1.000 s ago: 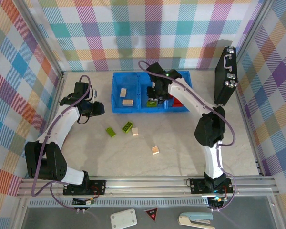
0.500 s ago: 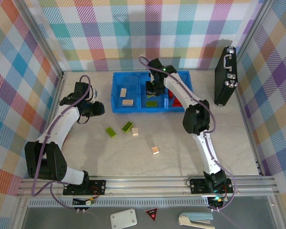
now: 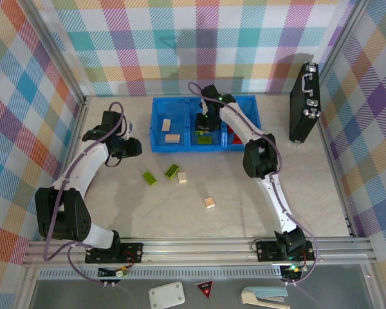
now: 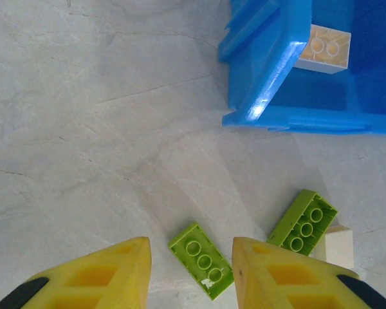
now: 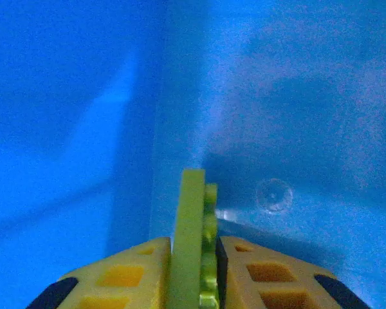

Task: Sort the legos into containers by color
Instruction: Place the lego in the container.

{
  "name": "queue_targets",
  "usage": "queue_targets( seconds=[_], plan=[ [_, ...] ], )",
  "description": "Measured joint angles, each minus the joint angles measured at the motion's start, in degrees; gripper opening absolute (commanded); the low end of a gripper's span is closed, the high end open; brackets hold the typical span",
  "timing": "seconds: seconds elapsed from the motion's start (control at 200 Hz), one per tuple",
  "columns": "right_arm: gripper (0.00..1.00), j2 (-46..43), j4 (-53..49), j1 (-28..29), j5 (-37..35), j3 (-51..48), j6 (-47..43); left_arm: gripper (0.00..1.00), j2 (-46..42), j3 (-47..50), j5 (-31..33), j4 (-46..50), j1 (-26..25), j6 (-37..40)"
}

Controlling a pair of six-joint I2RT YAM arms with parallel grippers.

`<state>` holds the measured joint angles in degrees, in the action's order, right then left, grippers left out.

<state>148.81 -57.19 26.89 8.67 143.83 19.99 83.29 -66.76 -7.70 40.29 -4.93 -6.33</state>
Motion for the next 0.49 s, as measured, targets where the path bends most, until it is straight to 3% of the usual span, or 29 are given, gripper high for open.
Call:
queue_targets(
  seconds=[0.205, 0.495],
  plan=[
    [0.32, 0.52, 0.42, 0.0, -1.18, 0.37, -0.68, 0.38, 0.0, 0.0, 0.0, 0.0, 0.0, 0.0],
    [0.36, 0.48, -1.7, 0.11, -8.31, 1.46, -3.17, 0.37, 0.0, 0.0, -0.02, 0.0, 0.0, 0.0]
  ],
)
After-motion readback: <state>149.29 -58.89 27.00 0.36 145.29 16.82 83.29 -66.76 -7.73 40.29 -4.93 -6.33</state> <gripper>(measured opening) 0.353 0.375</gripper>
